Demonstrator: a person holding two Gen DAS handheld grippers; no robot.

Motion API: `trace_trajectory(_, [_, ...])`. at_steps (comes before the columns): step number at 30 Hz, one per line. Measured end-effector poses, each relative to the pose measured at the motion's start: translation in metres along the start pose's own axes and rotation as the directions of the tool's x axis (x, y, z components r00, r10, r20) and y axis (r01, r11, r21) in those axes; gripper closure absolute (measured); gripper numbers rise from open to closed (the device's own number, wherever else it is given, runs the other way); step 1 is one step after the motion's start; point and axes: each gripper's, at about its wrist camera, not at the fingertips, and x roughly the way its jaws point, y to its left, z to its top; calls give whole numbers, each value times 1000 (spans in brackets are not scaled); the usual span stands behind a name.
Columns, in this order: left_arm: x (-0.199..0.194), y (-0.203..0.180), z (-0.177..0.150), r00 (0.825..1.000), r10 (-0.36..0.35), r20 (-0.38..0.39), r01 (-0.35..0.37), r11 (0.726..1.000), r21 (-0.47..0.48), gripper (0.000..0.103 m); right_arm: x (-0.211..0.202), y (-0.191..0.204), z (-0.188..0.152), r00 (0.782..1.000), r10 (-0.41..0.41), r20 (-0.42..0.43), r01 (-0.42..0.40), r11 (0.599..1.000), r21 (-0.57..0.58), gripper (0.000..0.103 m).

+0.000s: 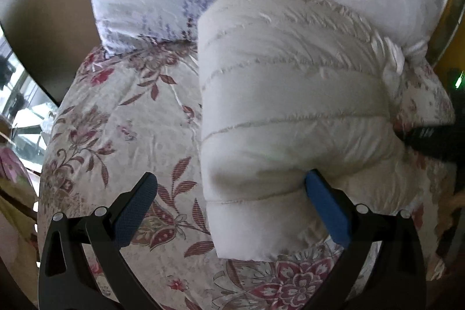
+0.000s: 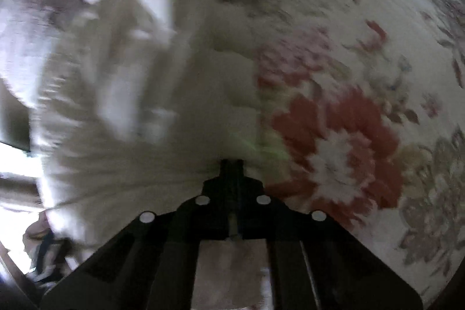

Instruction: Fold large clothes

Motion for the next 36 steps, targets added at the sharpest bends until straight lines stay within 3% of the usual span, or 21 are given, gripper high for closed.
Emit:
trace_trajectory(2, [-5, 3, 1, 1000, 11, 14, -11, 1000, -7, 1, 2, -8, -4, 999, 28, -21, -28, 999, 33, 97])
trace_trajectory(4, [-13, 5, -1, 999, 32, 36, -31, 1000, -1, 1, -22, -6, -10, 998, 26, 63, -26, 1000, 7, 95])
trace_trajectory(5, [-16, 6, -1, 998, 44, 47, -44, 999, 1, 1, -37, -3, -13, 993, 32, 115, -30, 999, -24, 89])
trace_trajectory(7, [-23, 9, -4, 994, 77, 82, -77, 997, 4, 1, -68, 6, -24, 973, 65, 221, -45, 994, -95, 76])
trace_trajectory(9, [-27, 10, -7, 990, 98, 104, -99, 995, 5, 1, -87, 18, -36, 957, 116, 266, -70, 982, -177, 74])
trace_trajectory(12, [-27, 8, -12, 989, 109, 96, -112, 994, 20, 1, -86, 41, -56, 961, 159, 228, -83, 947, -310, 74])
trace_trajectory(16, [-24, 1, -19, 994, 85, 71, -88, 996, 34, 1, -33, 43, -63, 996, 43, 82, -14, 944, -330, 79])
trace_trajectory(19, [-21, -4, -26, 997, 67, 46, -69, 997, 42, 1, -12, 41, -57, 996, 8, 87, 21, 941, -336, 79])
trace_trajectory(22, [-21, -8, -33, 997, 69, 31, -70, 995, 64, 1, -22, 43, -52, 996, 19, 86, 9, 947, -320, 77])
trace_trajectory(24, [-21, -7, -38, 997, 75, 27, -76, 995, 64, 1, -35, 42, -54, 993, 45, 109, -7, 947, -321, 65])
trace_trajectory(26, [-22, -6, -41, 997, 78, 26, -80, 995, 56, 1, -54, 41, -64, 987, 45, 152, 8, 943, -333, 31])
trace_trajectory(31, [-22, -6, -51, 997, 72, 11, -73, 996, 48, 1, -82, 41, -84, 977, 15, 214, 62, 935, -348, 13])
trace_trajectory(36, [-22, -11, -59, 997, 71, 3, -71, 996, 54, 1, -95, 46, -102, 957, -68, 283, 166, 925, -340, 8])
